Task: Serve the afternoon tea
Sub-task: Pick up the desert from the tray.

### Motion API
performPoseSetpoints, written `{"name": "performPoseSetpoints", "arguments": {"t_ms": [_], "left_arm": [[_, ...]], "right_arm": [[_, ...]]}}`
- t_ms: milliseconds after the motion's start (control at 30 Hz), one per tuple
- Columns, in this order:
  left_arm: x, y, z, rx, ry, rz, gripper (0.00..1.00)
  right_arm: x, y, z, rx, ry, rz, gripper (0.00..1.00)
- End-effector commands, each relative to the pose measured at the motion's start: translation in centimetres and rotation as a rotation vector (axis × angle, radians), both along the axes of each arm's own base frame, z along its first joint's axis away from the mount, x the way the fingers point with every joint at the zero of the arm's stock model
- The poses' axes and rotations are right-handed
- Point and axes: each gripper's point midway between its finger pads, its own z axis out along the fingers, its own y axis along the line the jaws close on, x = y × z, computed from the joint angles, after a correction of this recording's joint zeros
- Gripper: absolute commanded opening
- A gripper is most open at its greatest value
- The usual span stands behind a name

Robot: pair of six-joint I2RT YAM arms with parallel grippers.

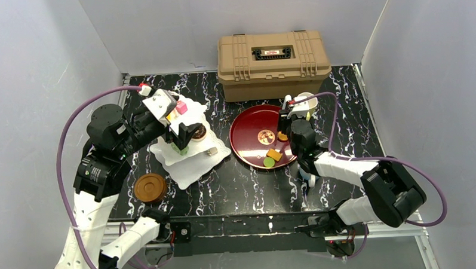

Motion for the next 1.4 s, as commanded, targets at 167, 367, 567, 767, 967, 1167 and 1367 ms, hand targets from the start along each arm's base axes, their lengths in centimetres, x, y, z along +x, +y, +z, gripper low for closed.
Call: {"name": "performPoseSetpoints", "arguments": {"t_ms": [167,367,567,767,967,1167,1367], "left_arm": [[-0.3,0.0,1.5,-0.016,-0.032,-0.008,0.99],[-0.4,0.0,1.6,-0.019,-0.036,-0.011,0.99],[-0.4,0.1,1.7,-0.019,-0.038,-0.007,0.99],[-0.3,0.1,1.5,-0.019,-0.036,-0.002,0.99],[-0.2,0.1,1.5,-0.024,-0.035,0.000,0.99],[-0.3,0.2,1.5,-0.025,-0.037,0.005,0.99],[-0.4,0.3,1.6,-0.022,-0.041,0.007,0.99]], "right_arm": [[0.2,0.3,0.3,0.055,-0.023,0.006,0.54],[0.2,0.8,1.8,0.064,-0.044,0.033,0.41],[0.0,2.4,5.9,0.084,-0.097,0.128,0.31],[-2.3,6.4,11.9,0.109,-0.174,0.267,0.30],[-6.7,12.1,17.3,0.164,-0.245,0.439,0.27],[-10.8,18.1,20.3,0.231,-0.285,0.588,0.27],[-12.3,22.3,21.2,0.273,-0.302,0.672,0.28]]}}
